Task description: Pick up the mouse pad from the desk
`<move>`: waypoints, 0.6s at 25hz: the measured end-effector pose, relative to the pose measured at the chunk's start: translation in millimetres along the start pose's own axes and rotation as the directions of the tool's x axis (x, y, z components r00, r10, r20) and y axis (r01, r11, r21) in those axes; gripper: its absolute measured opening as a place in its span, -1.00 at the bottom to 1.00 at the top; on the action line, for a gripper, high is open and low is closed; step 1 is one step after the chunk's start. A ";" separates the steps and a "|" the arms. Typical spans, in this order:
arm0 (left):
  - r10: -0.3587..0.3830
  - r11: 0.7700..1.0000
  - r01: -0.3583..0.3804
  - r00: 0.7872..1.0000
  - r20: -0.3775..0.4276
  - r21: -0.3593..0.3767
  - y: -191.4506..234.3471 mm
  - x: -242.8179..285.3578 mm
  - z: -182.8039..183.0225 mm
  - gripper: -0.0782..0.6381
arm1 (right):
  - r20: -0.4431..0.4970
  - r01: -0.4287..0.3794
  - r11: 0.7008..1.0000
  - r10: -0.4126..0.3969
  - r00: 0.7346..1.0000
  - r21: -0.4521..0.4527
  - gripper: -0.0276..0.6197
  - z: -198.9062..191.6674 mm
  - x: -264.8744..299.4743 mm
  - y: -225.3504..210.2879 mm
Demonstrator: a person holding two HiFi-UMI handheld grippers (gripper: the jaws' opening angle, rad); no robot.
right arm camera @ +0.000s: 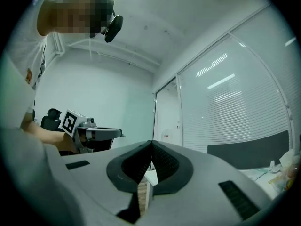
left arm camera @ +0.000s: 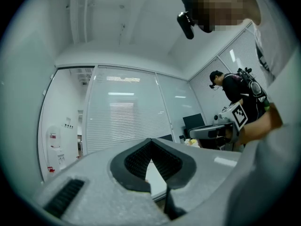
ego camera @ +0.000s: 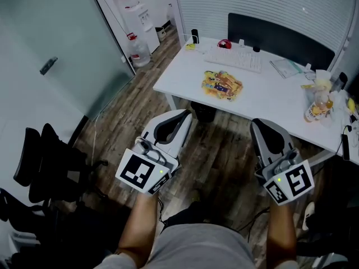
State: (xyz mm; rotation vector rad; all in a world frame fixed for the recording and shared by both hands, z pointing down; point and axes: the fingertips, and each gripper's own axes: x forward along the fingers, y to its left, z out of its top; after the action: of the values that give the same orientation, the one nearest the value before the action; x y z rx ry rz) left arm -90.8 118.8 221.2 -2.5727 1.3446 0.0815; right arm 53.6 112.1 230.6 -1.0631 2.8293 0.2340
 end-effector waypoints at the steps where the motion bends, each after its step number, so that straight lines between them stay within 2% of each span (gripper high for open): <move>1: -0.003 1.000 0.003 1.000 0.001 -0.002 8.5 3.1 -2.5 -0.74 | -0.004 0.003 1.000 -0.003 1.000 -0.002 -0.88 -1.8 8.4 -2.1; 15: -0.071 0.997 0.072 0.997 0.016 -0.034 100.7 53.8 -38.0 -0.74 | -0.053 0.054 0.998 -0.056 0.997 -0.043 -0.88 -24.1 103.1 -34.9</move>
State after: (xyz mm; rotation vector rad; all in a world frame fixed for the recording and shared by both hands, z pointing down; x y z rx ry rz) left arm -144.2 11.5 231.2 -2.6411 1.2555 0.1116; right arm -1.7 15.3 234.4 -1.1712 2.8493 0.2639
